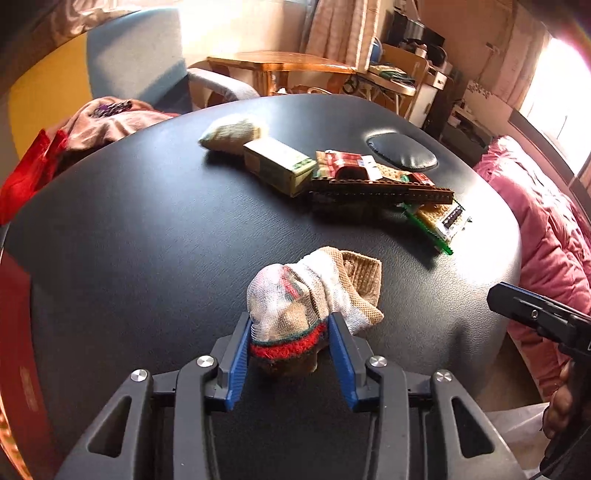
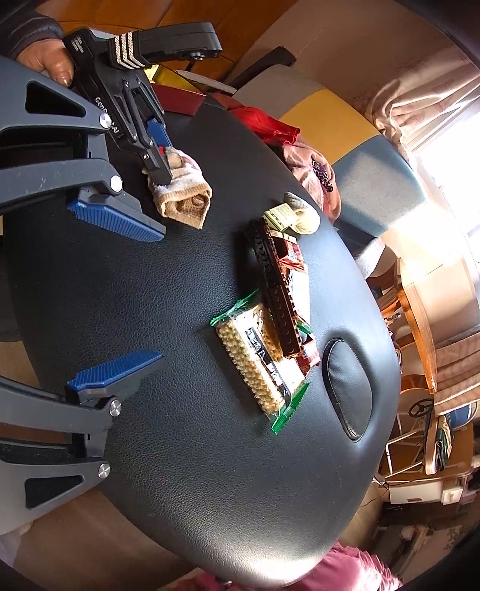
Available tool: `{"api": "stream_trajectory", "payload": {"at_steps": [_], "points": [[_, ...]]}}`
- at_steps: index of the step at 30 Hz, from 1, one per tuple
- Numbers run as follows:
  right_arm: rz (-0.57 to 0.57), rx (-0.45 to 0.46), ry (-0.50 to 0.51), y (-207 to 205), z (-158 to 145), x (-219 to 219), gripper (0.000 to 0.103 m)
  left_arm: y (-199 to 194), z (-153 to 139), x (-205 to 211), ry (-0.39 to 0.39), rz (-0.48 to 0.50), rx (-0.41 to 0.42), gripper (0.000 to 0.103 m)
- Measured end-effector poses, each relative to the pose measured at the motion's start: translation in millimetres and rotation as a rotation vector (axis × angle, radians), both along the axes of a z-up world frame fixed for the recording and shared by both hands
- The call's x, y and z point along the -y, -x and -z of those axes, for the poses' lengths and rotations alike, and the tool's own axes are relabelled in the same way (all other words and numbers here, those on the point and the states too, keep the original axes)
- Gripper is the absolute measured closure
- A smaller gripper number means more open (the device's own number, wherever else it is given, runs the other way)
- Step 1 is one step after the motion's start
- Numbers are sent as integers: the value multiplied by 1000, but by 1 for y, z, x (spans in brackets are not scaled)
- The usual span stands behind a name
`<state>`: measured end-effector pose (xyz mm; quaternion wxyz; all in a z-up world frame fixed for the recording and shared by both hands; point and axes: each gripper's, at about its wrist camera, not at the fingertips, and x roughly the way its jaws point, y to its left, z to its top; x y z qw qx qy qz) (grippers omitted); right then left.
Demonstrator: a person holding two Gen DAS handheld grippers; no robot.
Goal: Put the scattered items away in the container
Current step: 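Grasp the brown brick toy with the right tool while the left tool holds the pouch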
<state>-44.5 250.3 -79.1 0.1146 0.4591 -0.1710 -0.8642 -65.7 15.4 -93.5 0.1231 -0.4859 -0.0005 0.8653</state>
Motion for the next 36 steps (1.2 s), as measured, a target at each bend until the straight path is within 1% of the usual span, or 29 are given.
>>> {"api": "stream_trajectory", "payload": {"at_steps": [3,6,7,8,11,16,19,20,22,25,26,32,33,35,36], "points": [[-24,-8,2,-4,-2,3,40,-17,1,21,-20,-54,10,64],[-85,-47,-26,5,-12,7,40,-36,1,42,-25,-94,20,64],[-103,-62,-45,11,-17,8,35,-42,1,48,-25,-107,22,64],[-116,-77,-71,20,-22,9,34,-46,1,53,-25,-120,23,64],[-122,-85,-131,58,-34,7,33,-55,3,66,-39,-150,28,64],[-101,-8,-142,128,-34,1,32,-60,7,73,-63,-170,37,63],[-98,76,-115,157,-19,2,32,-59,7,73,-60,-171,37,63],[-118,101,-94,161,-15,5,32,-60,8,73,-61,-172,38,63],[-198,141,-20,160,-10,16,32,-59,9,74,-66,-174,41,63],[-400,158,119,130,-18,40,32,-59,9,75,-73,-177,43,62],[-440,153,140,118,-21,46,32,-59,9,75,-74,-178,42,62],[-480,123,110,70,-27,57,32,-60,9,75,-78,-180,43,62],[-472,114,78,65,-27,59,32,-60,9,76,-79,-181,44,62],[-430,84,-31,63,-25,63,32,-61,8,76,-80,-184,46,62],[-417,68,-65,62,-25,66,33,-61,8,76,-80,-185,47,61]]}}
